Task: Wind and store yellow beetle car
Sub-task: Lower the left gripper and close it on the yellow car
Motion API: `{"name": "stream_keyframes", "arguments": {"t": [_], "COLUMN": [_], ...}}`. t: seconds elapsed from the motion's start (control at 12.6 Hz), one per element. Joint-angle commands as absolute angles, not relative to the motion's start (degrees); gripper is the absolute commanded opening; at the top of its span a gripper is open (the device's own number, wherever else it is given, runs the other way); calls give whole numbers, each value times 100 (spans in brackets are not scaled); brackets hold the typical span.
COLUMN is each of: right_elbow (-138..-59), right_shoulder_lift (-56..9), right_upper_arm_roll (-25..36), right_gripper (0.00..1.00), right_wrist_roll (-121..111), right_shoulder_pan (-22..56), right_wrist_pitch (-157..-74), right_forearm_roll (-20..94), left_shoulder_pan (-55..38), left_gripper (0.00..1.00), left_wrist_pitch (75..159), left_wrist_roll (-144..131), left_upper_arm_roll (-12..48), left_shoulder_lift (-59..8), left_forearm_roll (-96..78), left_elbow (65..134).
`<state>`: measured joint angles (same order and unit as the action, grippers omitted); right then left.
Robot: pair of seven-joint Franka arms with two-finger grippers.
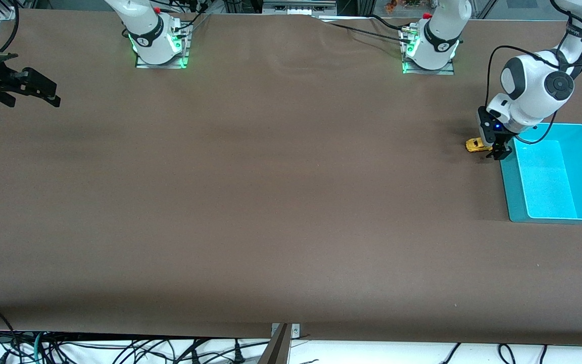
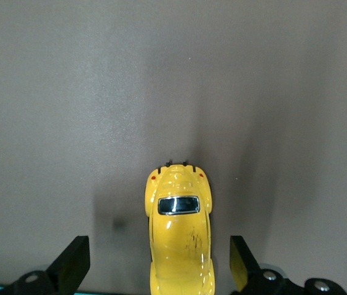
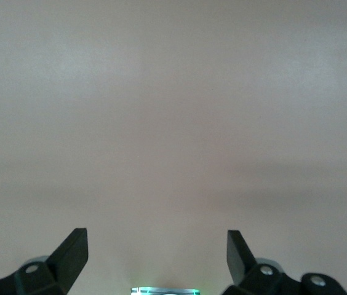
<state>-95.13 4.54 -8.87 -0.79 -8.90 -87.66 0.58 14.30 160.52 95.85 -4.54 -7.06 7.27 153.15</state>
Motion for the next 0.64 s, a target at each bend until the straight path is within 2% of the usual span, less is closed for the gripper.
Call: {"name": "stream_keyframes", "arguments": {"t": [0.0, 0.24, 0.32, 0.48, 0.56], "right_elbow": [-9334, -9334, -9334, -9334, -9334], "right_shoulder_lift": [360, 360, 360, 360, 360], "right_upper_arm_roll": [-870, -870, -870, -861, -861], "right_gripper": [100, 100, 100, 100, 100], "right_wrist_roll": [-26, -9, -9, -9, -9], "right_shoulder_pan": [-905, -905, -905, -905, -905], "right_wrist_pitch": [-8596, -8596, -8596, -8596, -8596], "right_forearm_roll": [114, 123, 123, 123, 123], "left_shoulder_pan": [1520, 1608, 1608, 1626, 1635], "left_gripper": [100, 100, 86, 34, 24], "left_wrist_pitch": [16487, 16620, 16620, 16620, 16611], "left_wrist_roll": [9633, 9642, 9720, 9853, 9853], "left_upper_arm_roll": [-431, -448, -448, -457, -457], "left_shoulder_lift": [-764, -835, -826, -817, -809], "left_forearm_roll": [870, 870, 870, 818, 817], "left_elbow": [15504, 15495, 15495, 15486, 15478]}}
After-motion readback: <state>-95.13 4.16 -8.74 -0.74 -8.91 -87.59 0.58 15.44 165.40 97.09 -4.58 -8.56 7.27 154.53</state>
